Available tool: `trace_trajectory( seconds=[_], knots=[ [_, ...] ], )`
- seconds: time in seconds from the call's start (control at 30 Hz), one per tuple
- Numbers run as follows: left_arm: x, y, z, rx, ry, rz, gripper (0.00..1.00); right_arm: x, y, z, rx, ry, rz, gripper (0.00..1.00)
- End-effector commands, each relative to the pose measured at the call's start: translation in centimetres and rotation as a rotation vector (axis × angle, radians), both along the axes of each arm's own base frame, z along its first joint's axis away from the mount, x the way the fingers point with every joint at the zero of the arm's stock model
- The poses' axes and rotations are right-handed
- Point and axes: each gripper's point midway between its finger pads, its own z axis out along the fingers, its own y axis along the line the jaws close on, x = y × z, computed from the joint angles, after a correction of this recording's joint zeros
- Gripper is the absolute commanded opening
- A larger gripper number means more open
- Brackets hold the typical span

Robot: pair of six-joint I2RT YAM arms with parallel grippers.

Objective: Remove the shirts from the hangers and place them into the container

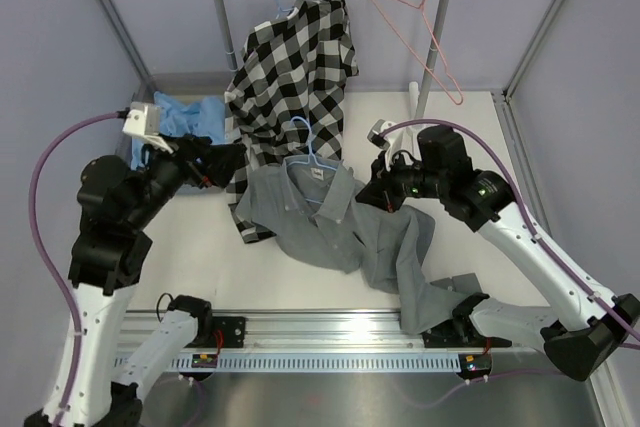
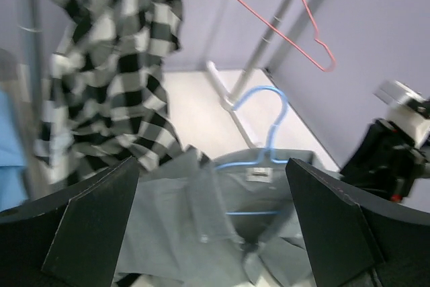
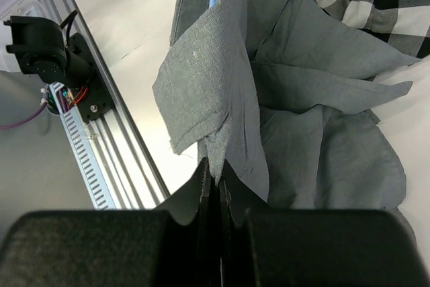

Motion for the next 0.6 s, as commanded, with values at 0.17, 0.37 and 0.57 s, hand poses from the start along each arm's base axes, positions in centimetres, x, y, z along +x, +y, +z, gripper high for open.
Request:
trace_trajectory(
  seconds=[0.17,0.37,0.57],
  knots=[
    [2.5,-7.3,-1.2,0.016,0.121,-0.124,0.95,1.3,2.1,2.3,0.103,-0.075,0.035,0.00],
    [5.0,-10.5,-1.9,0.093,0.138,-0.087,0.92,1.3,2.3,2.1,0.107,-0.062,0.044,0.00],
    [6.8,-12.6,-2.1,0.165,0.113,-0.070,0.77,1.2,2.3,2.0,0.107,-0.061,0.049,0.00]
  ],
)
